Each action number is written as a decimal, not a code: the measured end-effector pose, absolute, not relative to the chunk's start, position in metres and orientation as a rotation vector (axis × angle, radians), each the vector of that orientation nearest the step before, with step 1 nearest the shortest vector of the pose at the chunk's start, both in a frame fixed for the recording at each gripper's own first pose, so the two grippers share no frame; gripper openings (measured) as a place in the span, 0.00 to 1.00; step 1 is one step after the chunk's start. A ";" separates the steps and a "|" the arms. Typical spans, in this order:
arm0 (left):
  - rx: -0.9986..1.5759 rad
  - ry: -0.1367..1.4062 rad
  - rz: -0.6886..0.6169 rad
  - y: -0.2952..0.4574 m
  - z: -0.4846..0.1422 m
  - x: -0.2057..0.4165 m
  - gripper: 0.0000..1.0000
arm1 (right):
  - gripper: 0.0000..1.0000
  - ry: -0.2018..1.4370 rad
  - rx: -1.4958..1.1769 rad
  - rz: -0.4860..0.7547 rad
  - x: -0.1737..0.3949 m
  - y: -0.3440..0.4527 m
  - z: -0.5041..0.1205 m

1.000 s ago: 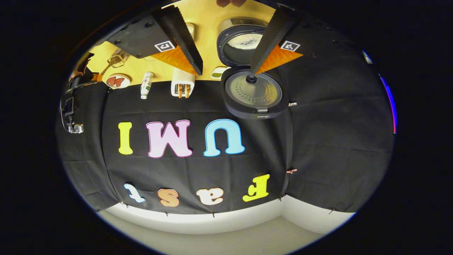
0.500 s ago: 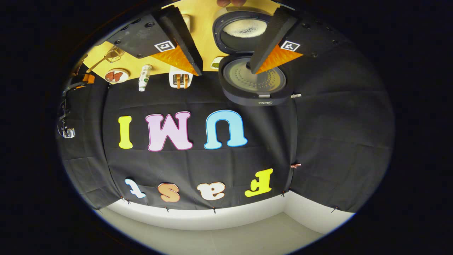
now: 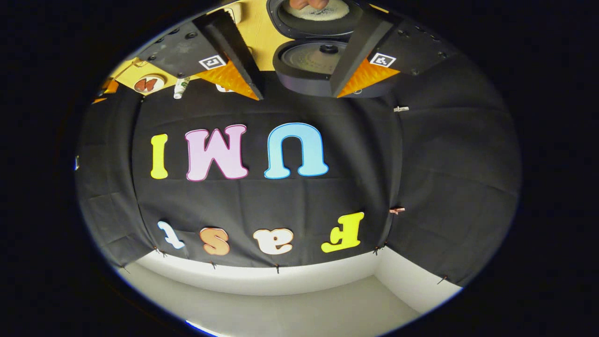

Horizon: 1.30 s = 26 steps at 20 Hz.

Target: Close the left gripper, press the button to open the rice cooker; take a wooden spoon from the chopstick holder with the right hand, scoop a spoonful of rice and pour it into the rice cooker, then put the wooden spoon back into the chopstick holder.

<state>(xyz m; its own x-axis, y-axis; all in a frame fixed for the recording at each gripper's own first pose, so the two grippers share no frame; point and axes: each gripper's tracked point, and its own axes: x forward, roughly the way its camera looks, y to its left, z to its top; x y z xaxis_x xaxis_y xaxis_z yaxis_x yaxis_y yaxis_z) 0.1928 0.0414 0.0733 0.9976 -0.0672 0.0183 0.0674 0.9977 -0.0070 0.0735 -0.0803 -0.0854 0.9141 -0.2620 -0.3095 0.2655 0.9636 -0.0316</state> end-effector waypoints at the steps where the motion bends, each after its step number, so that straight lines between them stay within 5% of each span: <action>1: -0.003 -0.025 -0.062 0.046 0.077 0.202 0.95 | 0.53 0.314 0.010 -0.264 0.075 -0.077 -0.084; 15: 0.051 0.120 -0.039 0.072 0.048 0.278 0.98 | 0.61 0.304 -0.069 -0.193 0.084 -0.052 -0.077; 26: 0.040 0.129 -0.067 0.070 0.032 0.229 1.00 | 0.64 0.314 -0.059 -0.154 0.079 -0.045 -0.082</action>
